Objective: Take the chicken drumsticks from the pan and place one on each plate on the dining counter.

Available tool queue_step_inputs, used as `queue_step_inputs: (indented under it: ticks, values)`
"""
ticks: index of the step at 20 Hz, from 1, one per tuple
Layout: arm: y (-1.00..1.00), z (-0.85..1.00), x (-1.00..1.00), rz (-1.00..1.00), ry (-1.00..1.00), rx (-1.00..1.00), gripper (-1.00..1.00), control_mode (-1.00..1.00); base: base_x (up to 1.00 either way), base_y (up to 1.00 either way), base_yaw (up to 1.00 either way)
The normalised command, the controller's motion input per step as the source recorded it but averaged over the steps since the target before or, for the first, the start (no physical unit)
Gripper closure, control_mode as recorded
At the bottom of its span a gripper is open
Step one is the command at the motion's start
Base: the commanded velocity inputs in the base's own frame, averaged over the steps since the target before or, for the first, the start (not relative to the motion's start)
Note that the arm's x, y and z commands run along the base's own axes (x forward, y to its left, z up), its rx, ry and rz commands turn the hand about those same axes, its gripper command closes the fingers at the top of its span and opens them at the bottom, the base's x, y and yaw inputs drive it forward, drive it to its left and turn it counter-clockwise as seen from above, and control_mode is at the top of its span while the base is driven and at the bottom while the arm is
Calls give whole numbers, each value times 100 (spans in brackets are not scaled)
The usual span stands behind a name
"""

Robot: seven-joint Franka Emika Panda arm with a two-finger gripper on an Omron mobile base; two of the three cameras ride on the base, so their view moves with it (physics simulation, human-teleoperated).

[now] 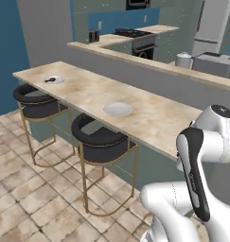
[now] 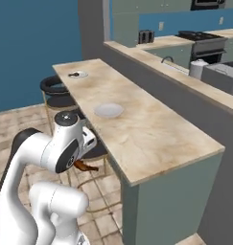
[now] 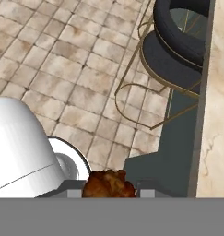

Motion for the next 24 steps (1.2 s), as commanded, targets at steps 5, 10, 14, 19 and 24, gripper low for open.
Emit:
queue_step_inputs:
  ticks: [5,10,14,19,24]
  values:
    - [0,0,0,0,0,0,100,100,47,38,-36]
    - [0,0,0,0,0,0,100,100,59,57,-31]
    - [0,0,0,0,0,0,100,100,60,59,-29]
    - [0,0,0,0,0,0,100,100,57,48,-28]
    - [18,-3,21,-11,0,-5,100,-100,31,28,-16]
